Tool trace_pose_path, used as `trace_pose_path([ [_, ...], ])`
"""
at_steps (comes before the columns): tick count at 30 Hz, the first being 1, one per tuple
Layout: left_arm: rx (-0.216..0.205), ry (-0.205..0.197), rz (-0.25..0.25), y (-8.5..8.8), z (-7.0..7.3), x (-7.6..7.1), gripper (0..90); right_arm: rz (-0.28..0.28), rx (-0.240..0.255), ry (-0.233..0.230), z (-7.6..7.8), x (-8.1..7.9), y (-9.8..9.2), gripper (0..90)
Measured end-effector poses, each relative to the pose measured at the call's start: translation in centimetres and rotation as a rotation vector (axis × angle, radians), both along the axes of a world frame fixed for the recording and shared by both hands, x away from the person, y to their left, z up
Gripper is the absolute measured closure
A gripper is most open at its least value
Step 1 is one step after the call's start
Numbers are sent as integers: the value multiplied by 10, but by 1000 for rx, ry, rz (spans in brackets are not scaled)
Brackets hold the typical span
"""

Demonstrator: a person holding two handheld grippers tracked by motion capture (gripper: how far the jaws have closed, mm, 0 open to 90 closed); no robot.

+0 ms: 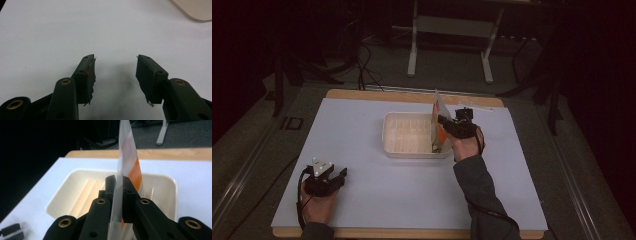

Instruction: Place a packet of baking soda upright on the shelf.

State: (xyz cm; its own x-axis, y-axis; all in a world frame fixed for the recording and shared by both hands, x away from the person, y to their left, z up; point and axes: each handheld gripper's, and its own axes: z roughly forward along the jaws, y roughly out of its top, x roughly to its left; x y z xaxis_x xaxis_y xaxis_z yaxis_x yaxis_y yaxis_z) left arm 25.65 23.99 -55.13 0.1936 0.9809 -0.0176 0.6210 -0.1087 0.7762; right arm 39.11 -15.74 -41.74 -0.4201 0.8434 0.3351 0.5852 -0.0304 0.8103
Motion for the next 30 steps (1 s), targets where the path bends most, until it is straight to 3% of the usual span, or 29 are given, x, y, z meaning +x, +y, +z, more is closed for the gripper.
trace_pose_path([
  [2,1,0,0,0,0,0,492,-1,-3,5,-3,-1,0,867],
  [6,0,-2,0,0,0,0,492,-3,-33,10,-25,-9,3,883],
  [12,1,-4,0,0,0,0,492,-7,-81,-10,-44,-20,7,882],
  [20,3,-3,0,0,0,0,491,-12,-108,9,-64,-26,7,882],
  [21,3,-3,0,0,0,0,491,-12,-136,8,-71,-27,9,889],
  [26,5,-3,0,-1,0,0,492,-17,-153,4,-75,-29,10,893],
  [27,4,-3,0,-1,0,0,491,-17,-185,-6,-75,-30,13,895],
  [30,4,-4,0,-1,0,0,491,-10,-216,-6,-79,-31,14,896],
])
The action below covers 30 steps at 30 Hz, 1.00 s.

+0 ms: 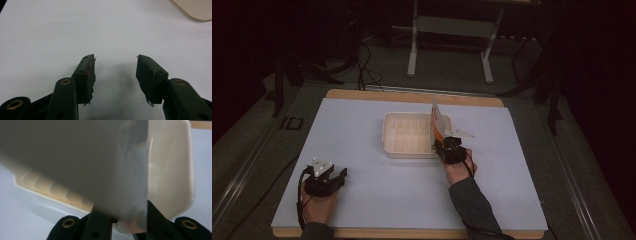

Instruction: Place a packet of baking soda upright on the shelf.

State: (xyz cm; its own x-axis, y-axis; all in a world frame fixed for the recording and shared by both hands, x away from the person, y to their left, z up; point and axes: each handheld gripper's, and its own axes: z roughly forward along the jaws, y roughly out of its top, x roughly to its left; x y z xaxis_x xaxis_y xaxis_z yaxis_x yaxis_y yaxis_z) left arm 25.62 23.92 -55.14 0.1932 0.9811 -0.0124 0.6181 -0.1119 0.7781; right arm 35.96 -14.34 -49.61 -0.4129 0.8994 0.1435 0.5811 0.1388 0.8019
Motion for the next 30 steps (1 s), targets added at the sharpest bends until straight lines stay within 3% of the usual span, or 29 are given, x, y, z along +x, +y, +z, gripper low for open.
trace_pose_path([
  [2,0,0,0,0,0,0,491,-4,-12,18,-3,1,0,896],
  [3,1,0,-1,0,0,0,491,4,-24,3,-6,1,0,896],
  [8,-2,2,0,0,0,0,491,-1,-1,24,-3,2,-1,883],
  [13,-4,0,-1,1,0,0,491,18,17,21,3,-1,-1,774],
  [20,-10,-1,0,1,0,0,491,49,17,38,9,-4,-3,713],
  [30,-8,-4,0,1,0,0,490,136,-6,50,36,-17,-10,606],
])
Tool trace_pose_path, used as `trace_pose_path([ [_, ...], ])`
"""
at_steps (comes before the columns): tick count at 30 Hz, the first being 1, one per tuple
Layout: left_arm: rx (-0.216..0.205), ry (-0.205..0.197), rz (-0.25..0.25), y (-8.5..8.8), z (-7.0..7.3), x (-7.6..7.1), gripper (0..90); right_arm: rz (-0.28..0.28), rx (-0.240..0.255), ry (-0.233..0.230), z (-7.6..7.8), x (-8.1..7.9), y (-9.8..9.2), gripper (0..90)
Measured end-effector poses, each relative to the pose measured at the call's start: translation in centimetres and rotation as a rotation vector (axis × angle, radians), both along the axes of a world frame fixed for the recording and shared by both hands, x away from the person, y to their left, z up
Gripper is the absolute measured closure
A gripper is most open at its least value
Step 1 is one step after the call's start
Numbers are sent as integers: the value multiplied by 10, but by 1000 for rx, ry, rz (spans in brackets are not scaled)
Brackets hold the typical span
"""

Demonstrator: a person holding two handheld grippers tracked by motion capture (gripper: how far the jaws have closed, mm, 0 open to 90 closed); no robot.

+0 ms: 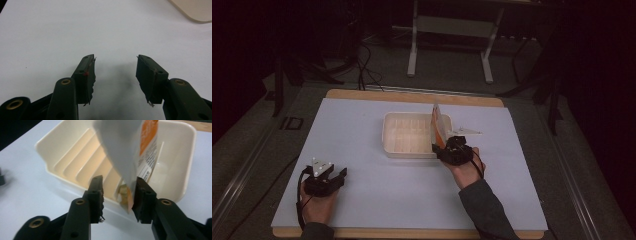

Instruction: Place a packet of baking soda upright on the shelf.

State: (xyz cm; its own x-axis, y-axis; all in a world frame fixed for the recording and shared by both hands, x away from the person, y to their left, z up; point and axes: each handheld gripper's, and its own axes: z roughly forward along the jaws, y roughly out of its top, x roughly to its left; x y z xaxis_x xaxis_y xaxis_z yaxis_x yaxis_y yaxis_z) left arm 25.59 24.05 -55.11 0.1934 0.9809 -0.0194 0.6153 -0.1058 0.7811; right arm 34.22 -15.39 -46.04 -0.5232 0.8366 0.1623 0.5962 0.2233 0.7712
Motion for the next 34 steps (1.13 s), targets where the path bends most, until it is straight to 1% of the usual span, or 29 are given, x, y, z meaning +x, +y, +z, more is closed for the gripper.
trace_pose_path([
  [3,-2,-1,0,0,0,0,490,0,-3,7,1,-1,0,596],
  [4,-1,-1,0,0,0,0,490,19,-13,17,4,-4,-2,569],
  [5,-2,-1,0,0,0,0,490,19,-13,17,4,-4,-2,569],
  [6,-2,-2,0,0,0,0,490,33,-11,24,5,-6,-5,558],
  [8,-1,-2,0,0,0,0,490,37,-12,28,5,-7,-6,556],
  [13,-4,-3,3,0,0,0,491,60,-24,31,4,-18,-13,542],
  [17,-4,-4,3,0,0,0,490,67,-27,34,2,-24,-16,538],
  [20,-5,-3,4,0,0,0,490,74,-24,34,-3,-30,-20,536],
  [21,-6,-3,5,0,0,0,490,80,-26,41,-5,-32,-21,535],
  [26,-5,-4,5,0,0,0,489,94,-42,47,-17,-43,-27,527],
  [28,-3,-3,3,0,0,0,481,87,-47,44,-26,-48,-33,527],
  [30,-1,-4,7,0,0,0,476,83,-48,45,-29,-50,-36,529],
  [32,2,-2,12,0,0,0,470,61,-44,33,-36,-51,-45,529],
  [33,2,-2,12,0,0,0,466,61,-44,33,-36,-51,-45,529],
  [34,7,-3,22,0,0,0,466,42,-52,30,-40,-51,-50,532],
])
